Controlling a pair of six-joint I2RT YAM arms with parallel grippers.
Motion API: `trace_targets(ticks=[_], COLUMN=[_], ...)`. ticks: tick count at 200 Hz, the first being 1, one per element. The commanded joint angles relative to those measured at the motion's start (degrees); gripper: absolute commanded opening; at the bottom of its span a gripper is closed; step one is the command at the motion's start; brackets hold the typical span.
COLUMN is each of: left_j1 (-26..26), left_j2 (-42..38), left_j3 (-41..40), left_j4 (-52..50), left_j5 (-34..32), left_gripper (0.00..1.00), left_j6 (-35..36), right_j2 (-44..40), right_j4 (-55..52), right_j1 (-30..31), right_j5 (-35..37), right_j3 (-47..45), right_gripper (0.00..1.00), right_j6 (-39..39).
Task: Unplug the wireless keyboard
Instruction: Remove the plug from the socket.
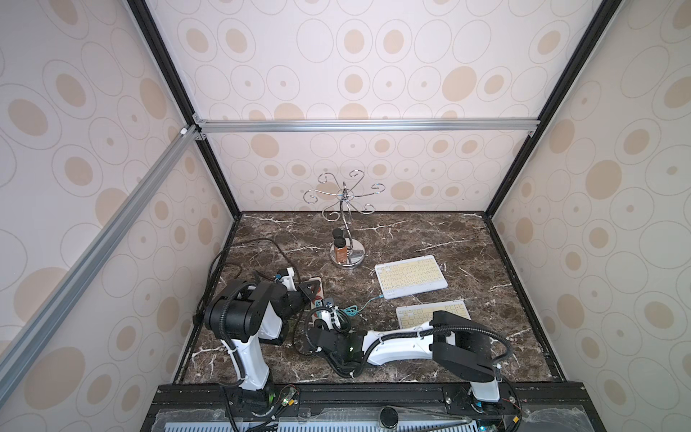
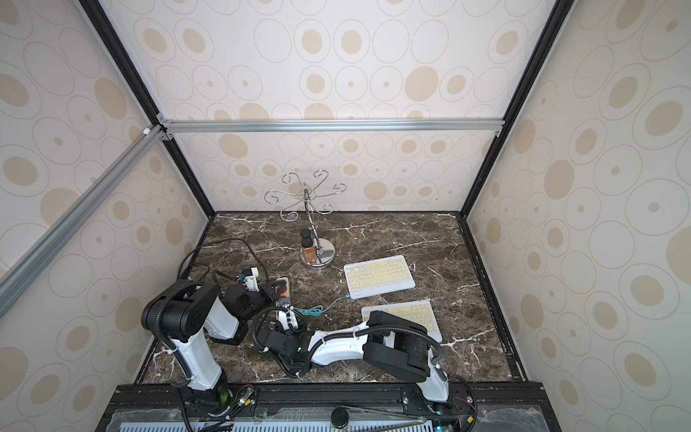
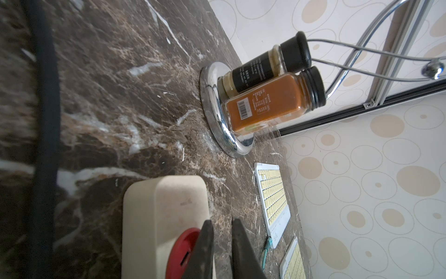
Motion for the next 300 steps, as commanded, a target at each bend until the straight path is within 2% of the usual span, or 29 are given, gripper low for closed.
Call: trace_targets(ticks=[1, 39, 72, 85, 150, 192, 228, 258, 300], left_j1=[-0.30, -0.31, -0.30, -0.30, -0.34, -0.27, -0.30, -0.31, -0.33], left_j2=[3.62, 3.71, 3.97, 3.98, 4.07, 4.12, 4.33, 4.29, 4.62], left_j3=[-2.09, -2.01, -1.96, -2.02, -1.95, -1.93, -1.93, -1.92, -1.93], left_j4=[-14.52, -14.59, -14.55, -14.41, -14.44, -14.38, -14.29, -14.36, -14.04], left_j5=[-1.27, -1.29, -1.16, -1.22, -1.23, -1.13, -1.04, -1.05, -0.92], left_gripper=[0.16, 0.16, 0.16, 0.16, 0.16, 0.16, 0.16, 0.16, 0.16], left_j6=[0.96, 1.02, 0.95, 0.95, 0.88, 0.75, 0.74, 0.79, 0.62], right_j2=[0.23, 2.14, 0.17, -0.62, 1.82, -1.87, -0.89, 0.42, -3.09], right_j4=[-1.53, -7.31, 1.36, 2.92, -5.89, 2.80, -3.64, -4.73, 4.62], right_j1=[0.16, 1.65, 0.08, -0.08, 1.48, 0.57, 1.03, 2.31, 1.20], right_j5=[-4.69, -2.34, -7.56, -7.50, -4.42, -6.50, -5.65, -4.62, -9.03], right_j3=[-0.72, 5.25, -0.22, -1.86, 5.48, -1.56, 2.10, 5.30, -0.59], right_gripper=[0.00, 0.00, 0.00, 0.00, 0.00, 0.00, 0.00, 0.00, 0.00], right_j6=[-0.64, -2.23, -1.87, -1.41, -3.07, -2.32, -2.32, -4.07, -3.90])
